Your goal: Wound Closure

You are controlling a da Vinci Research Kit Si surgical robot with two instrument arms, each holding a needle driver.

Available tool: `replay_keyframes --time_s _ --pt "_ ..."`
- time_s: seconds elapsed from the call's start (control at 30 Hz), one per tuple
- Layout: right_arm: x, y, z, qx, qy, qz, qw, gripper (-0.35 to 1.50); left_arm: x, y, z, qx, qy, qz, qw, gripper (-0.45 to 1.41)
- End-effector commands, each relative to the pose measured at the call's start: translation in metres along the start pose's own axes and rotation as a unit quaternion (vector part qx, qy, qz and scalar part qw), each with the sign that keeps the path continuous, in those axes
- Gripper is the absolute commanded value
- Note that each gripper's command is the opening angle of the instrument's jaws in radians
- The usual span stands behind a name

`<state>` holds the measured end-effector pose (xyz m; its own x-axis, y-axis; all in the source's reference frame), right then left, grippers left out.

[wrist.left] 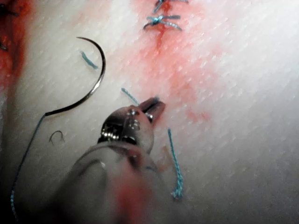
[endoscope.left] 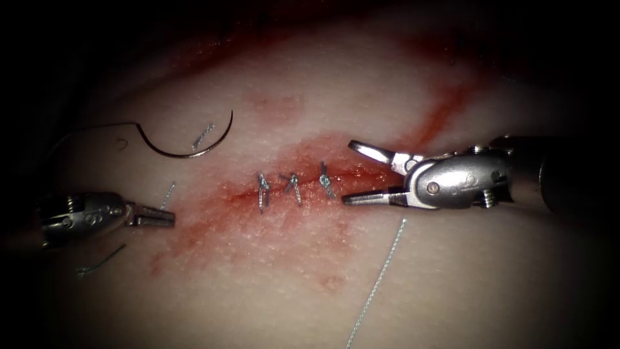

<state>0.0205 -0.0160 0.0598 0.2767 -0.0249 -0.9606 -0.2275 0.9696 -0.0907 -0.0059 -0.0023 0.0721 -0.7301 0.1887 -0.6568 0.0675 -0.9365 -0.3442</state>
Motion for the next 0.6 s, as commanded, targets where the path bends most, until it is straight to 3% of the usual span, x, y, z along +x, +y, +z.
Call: replay_keyframes --time_s 0.03,0.07,0.13,0.2,0.27,0.3,0.33,0.37,0.47,0.6 --pt "-0.0003 -0.0004 0.0008 0.001 0.001 0.0 1.0 1.48 -0.0008 -0.0002 0.001 0.004 -0.013 0.005 1.0 0.56" --pt "-0.0003 -0.0004 0.0008 0.001 0.001 0.0 1.0 1.48 -0.0008 -0.0002 0.001 0.004 -0.013 0.005 1.0 0.56" --pt "-0.0003 -0.0004 0.0008 0.001 0.001 0.0 1.0 1.48 -0.0022 -0.0006 0.0008 0.009 -0.028 0.012 0.999 0.86" --pt "-0.0003 -0.0005 0.0008 0.001 0.001 0.0 1.0 1.48 -0.0029 -0.0008 0.0004 0.011 -0.028 0.007 1.0 1.03" --pt "-0.0002 -0.0005 0.0008 0.001 0.001 0.0 1.0 1.48 -0.0037 -0.0008 -0.0001 0.011 -0.031 -0.005 0.999 0.96" --pt "-0.0002 -0.0005 0.0008 0.001 0.001 0.0 1.0 1.48 -0.0041 -0.0007 -0.0004 0.011 -0.036 -0.012 0.999 1.01" --pt "-0.0002 -0.0005 0.0008 0.001 0.001 0.0 1.0 1.48 -0.0046 -0.0006 -0.0007 0.007 -0.043 -0.018 0.999 1.25" --pt "-0.0002 -0.0005 0.0008 0.001 0.001 0.0 1.0 1.48 -0.0049 -0.0005 -0.001 0.005 -0.048 -0.019 0.999 1.28" --pt "-0.0001 -0.0005 0.0008 0.001 0.001 0.001 1.0 1.48 -0.0054 -0.0004 -0.0015 0.012 -0.052 -0.027 0.998 1.3" --pt "-0.0001 -0.0005 0.0008 0.001 0.001 0.001 1.0 1.46 -0.0057 -0.0006 -0.0029 0.01 -0.053 -0.029 0.998 1.11"
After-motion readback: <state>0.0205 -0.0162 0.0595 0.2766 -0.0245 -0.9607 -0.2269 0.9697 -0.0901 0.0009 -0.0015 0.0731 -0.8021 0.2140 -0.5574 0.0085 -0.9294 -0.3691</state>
